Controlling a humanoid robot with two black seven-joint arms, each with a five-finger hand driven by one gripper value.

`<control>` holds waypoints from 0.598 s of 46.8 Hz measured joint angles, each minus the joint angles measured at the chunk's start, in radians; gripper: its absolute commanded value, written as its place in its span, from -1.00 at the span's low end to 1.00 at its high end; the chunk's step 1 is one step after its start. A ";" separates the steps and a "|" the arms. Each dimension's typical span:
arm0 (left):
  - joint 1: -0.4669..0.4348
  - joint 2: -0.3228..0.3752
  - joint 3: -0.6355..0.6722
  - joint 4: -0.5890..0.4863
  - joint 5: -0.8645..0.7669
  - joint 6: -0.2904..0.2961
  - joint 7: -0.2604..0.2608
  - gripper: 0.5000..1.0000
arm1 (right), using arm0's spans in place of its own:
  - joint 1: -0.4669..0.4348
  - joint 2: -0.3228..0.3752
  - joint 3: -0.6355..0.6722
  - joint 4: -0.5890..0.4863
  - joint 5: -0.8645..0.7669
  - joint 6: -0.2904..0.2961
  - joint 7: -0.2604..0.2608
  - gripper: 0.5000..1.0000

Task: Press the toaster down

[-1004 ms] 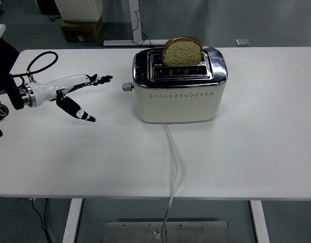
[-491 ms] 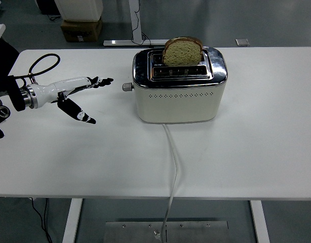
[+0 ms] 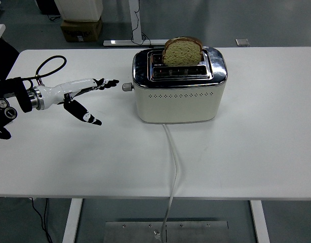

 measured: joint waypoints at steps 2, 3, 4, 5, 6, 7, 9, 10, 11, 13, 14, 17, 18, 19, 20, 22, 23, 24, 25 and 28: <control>0.000 -0.006 0.000 0.000 0.000 0.000 0.000 1.00 | 0.000 0.000 0.000 0.000 0.000 0.000 0.000 1.00; 0.000 -0.008 0.000 0.000 -0.001 0.001 0.000 1.00 | 0.000 0.000 0.000 0.000 0.000 0.000 0.000 1.00; 0.000 -0.010 0.000 0.001 -0.001 0.001 0.000 1.00 | 0.000 0.000 0.000 0.000 0.000 0.000 0.000 1.00; 0.000 -0.011 0.000 0.001 -0.001 0.001 0.000 1.00 | 0.000 0.000 0.000 0.000 0.000 0.000 0.000 1.00; 0.000 -0.012 0.000 0.001 -0.001 0.001 0.000 1.00 | 0.000 0.000 0.000 0.000 0.000 0.000 0.000 0.99; 0.000 -0.013 0.000 0.001 -0.002 0.001 0.000 1.00 | 0.000 0.000 0.000 0.000 0.000 0.000 0.000 0.99; 0.000 -0.016 0.000 0.002 -0.002 0.001 0.000 1.00 | 0.000 0.000 0.000 0.000 0.001 0.000 0.000 0.99; 0.000 -0.018 0.000 0.002 -0.002 0.001 0.000 1.00 | 0.000 0.000 0.000 0.000 0.001 0.000 0.000 0.99; 0.001 -0.019 0.000 0.002 -0.002 0.001 0.000 1.00 | 0.000 0.000 0.000 0.000 0.001 0.000 0.000 1.00; 0.001 -0.022 0.000 0.004 -0.002 0.001 0.000 1.00 | 0.000 0.000 0.000 0.000 0.001 0.000 0.000 0.99; 0.002 -0.023 0.001 0.006 -0.002 0.001 0.000 1.00 | 0.000 0.000 0.000 0.000 0.001 0.000 0.000 1.00; 0.002 -0.024 0.001 0.019 -0.002 0.001 0.000 1.00 | 0.000 0.000 0.000 0.000 0.001 0.000 0.000 0.99; 0.003 -0.025 0.001 0.022 -0.002 0.001 0.000 1.00 | 0.000 0.000 0.000 0.000 0.001 0.000 0.000 0.99; 0.003 -0.025 0.002 0.026 -0.002 0.002 0.000 1.00 | 0.000 0.000 0.000 0.000 0.001 0.000 0.000 0.99; 0.004 -0.025 0.002 0.029 -0.002 0.002 0.000 1.00 | 0.000 0.000 0.000 0.000 0.001 0.000 0.000 0.99; 0.004 -0.024 0.004 0.033 -0.002 0.002 0.000 1.00 | 0.000 0.000 0.000 0.000 0.001 0.000 0.000 1.00; 0.004 -0.024 0.004 0.033 -0.002 0.002 0.000 1.00 | 0.000 0.000 0.000 0.000 0.001 0.000 0.000 0.99; 0.004 -0.024 0.004 0.034 -0.002 0.002 0.000 1.00 | 0.000 0.000 0.000 0.000 0.001 0.000 0.000 1.00; 0.004 -0.024 0.004 0.034 -0.002 0.002 0.000 1.00 | 0.000 0.000 0.000 0.000 0.001 0.000 0.000 0.99; 0.005 -0.022 0.004 0.035 -0.002 0.003 0.000 1.00 | 0.000 0.000 0.000 0.000 0.001 0.000 0.000 1.00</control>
